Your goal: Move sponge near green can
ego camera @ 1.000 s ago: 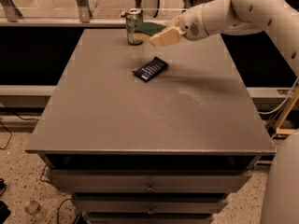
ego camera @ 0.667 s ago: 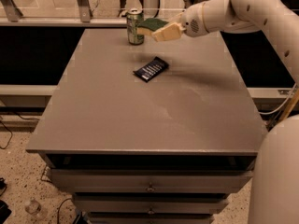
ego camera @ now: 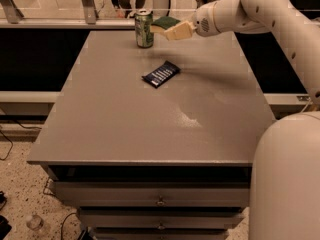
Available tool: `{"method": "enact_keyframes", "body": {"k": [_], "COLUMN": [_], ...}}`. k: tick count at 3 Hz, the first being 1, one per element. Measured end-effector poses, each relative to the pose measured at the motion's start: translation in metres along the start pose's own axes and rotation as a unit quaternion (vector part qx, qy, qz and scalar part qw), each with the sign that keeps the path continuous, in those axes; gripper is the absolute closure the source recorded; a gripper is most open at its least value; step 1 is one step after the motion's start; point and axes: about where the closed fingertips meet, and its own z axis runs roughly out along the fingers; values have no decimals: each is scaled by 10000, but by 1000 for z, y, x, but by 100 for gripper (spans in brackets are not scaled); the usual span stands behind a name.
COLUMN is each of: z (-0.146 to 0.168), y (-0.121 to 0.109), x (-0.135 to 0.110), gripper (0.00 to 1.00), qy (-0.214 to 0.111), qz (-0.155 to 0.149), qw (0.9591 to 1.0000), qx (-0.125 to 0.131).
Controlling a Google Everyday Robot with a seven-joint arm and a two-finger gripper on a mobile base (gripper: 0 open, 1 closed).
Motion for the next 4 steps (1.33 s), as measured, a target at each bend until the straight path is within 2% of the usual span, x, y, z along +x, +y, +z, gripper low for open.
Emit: {"method": "enact_keyframes", "body": {"k": [2, 4], "z": [15, 27], "y": [-21, -28], "x": [20, 60], "gripper": [100, 100], "qy": [27, -22], "qz": [226, 456], "qw": [9995, 9987], "qx": [215, 230]}}
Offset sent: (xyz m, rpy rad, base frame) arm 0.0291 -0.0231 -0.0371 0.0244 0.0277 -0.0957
